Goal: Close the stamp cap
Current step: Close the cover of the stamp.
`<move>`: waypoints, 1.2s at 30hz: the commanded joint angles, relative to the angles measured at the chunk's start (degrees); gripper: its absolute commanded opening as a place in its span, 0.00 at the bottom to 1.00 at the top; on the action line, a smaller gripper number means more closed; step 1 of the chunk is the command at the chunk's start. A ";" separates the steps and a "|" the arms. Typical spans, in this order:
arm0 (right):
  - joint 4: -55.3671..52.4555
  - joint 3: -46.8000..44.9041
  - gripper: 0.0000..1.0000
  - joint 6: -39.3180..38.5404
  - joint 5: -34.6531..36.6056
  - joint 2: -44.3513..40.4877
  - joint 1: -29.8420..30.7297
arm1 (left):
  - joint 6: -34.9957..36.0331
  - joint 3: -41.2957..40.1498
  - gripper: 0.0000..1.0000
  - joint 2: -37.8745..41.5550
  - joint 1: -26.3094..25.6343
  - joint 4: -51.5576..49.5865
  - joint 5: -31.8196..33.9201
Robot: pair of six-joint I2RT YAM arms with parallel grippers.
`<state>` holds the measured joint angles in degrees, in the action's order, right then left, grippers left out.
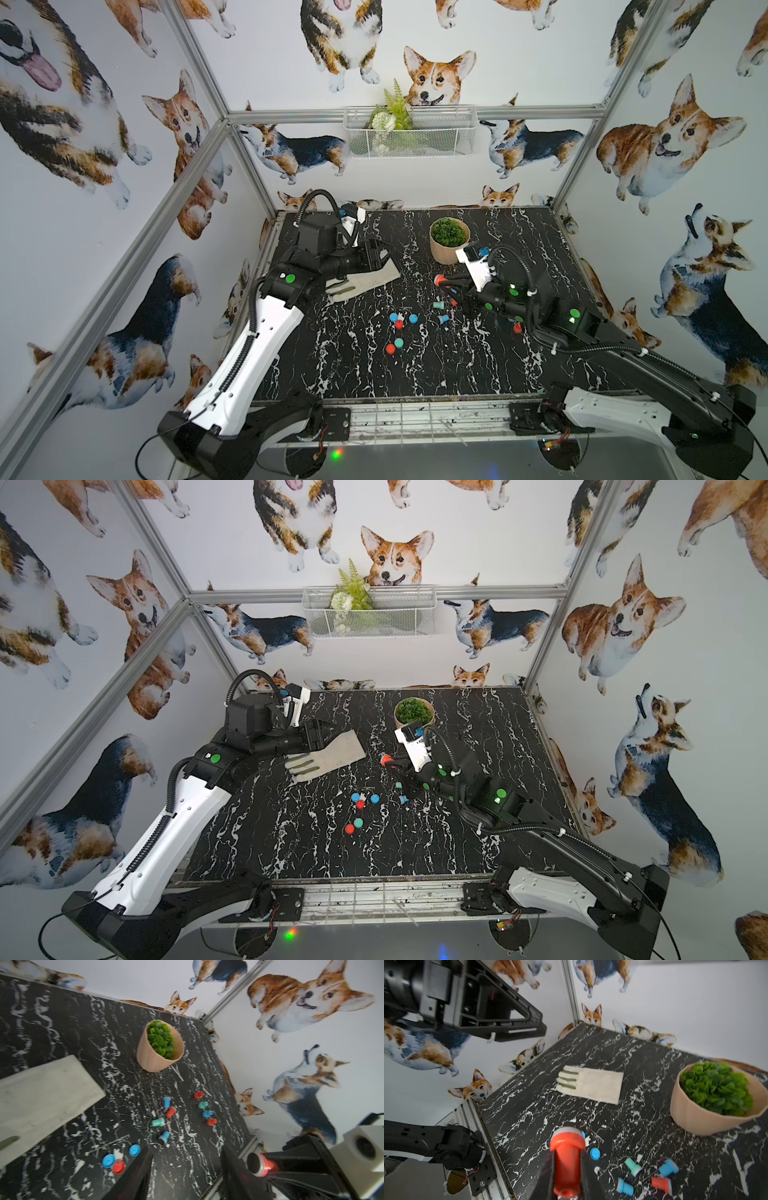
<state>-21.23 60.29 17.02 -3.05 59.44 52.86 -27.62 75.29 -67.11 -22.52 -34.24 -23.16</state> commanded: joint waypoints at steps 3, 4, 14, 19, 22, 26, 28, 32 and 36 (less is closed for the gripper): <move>-10.00 2.09 0.01 12.70 -1.52 8.66 0.21 | 10.57 -0.65 0.57 -1.88 3.74 -2.89 6.96; -10.77 2.53 0.00 13.66 -2.36 10.41 0.22 | 11.54 -1.08 0.57 -2.57 4.82 -2.45 7.22; -17.61 12.30 0.00 17.18 -8.44 31.11 0.31 | 18.16 -8.27 0.57 -5.87 9.54 4.39 15.14; -20.29 18.85 0.00 17.39 -9.50 40.81 0.31 | 17.84 -9.25 0.56 -5.04 10.04 3.67 18.13; -21.46 22.81 0.00 17.51 -10.26 46.34 0.31 | 16.98 -11.66 0.56 -3.10 10.21 5.14 19.55; -24.38 28.12 0.00 17.01 -11.17 52.68 0.31 | 17.25 -12.29 0.56 -1.78 10.30 4.39 21.91; -24.69 29.61 0.00 16.91 -11.28 54.57 0.31 | 17.16 -12.36 0.56 -1.40 10.31 4.66 21.84; -25.76 32.96 0.00 16.73 -11.26 58.11 0.31 | 17.07 -12.25 0.56 -1.53 10.31 4.71 21.57; -26.27 34.75 0.00 16.56 -11.43 60.64 0.31 | 16.89 -12.33 0.56 -1.39 10.31 4.88 20.90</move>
<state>-45.10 93.49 33.23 -13.93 118.37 52.99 -11.16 63.00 -68.77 -12.34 -30.87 -2.28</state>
